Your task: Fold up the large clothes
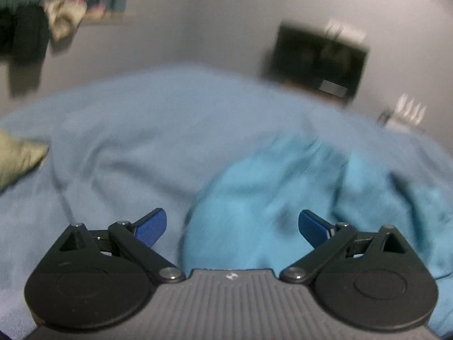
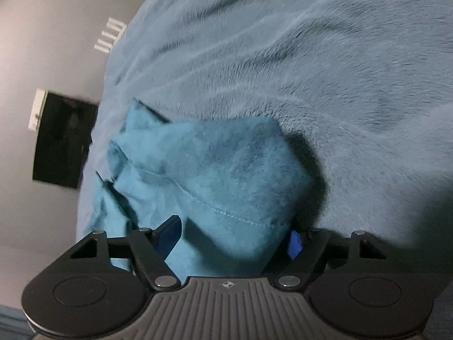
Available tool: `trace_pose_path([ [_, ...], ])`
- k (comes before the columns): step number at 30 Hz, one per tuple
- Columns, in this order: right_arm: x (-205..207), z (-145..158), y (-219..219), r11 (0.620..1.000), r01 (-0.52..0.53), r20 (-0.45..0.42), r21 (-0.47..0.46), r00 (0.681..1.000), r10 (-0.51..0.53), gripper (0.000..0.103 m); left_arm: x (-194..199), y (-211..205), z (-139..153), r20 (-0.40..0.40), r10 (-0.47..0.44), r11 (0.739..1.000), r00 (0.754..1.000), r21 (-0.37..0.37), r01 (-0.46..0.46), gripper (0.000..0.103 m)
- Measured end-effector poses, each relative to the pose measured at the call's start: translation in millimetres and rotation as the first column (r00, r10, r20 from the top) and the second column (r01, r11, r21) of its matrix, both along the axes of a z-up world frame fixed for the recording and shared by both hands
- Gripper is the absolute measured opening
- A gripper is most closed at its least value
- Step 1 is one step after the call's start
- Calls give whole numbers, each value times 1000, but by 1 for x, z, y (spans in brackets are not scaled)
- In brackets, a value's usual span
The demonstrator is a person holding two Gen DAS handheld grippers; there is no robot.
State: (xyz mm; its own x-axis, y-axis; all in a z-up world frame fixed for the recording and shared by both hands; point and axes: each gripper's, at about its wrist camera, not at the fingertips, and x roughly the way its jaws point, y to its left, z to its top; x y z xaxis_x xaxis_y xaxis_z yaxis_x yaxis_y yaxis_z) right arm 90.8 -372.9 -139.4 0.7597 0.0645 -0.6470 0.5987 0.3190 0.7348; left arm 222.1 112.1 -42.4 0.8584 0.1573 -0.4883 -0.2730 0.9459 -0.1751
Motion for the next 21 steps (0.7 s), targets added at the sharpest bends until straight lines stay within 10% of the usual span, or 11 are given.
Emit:
trace_pose_path([
  [6, 9, 10, 6, 997, 1, 119, -73, 993, 7, 30, 19, -79, 12, 6, -237, 970, 971, 61, 237, 100],
  [10, -6, 22, 16, 999, 12, 333, -39, 943, 1, 28, 45, -140, 1, -60, -341, 933, 938, 101, 346, 100],
  [18, 19, 0, 8, 999, -9, 263, 52, 965, -5, 44, 76, -215, -40, -237, -388, 847, 891, 289, 446, 100],
  [21, 23, 10, 17, 997, -52, 311, -60, 948, 68, 21, 67, -215, -70, -270, -388, 832, 881, 309, 461, 100],
])
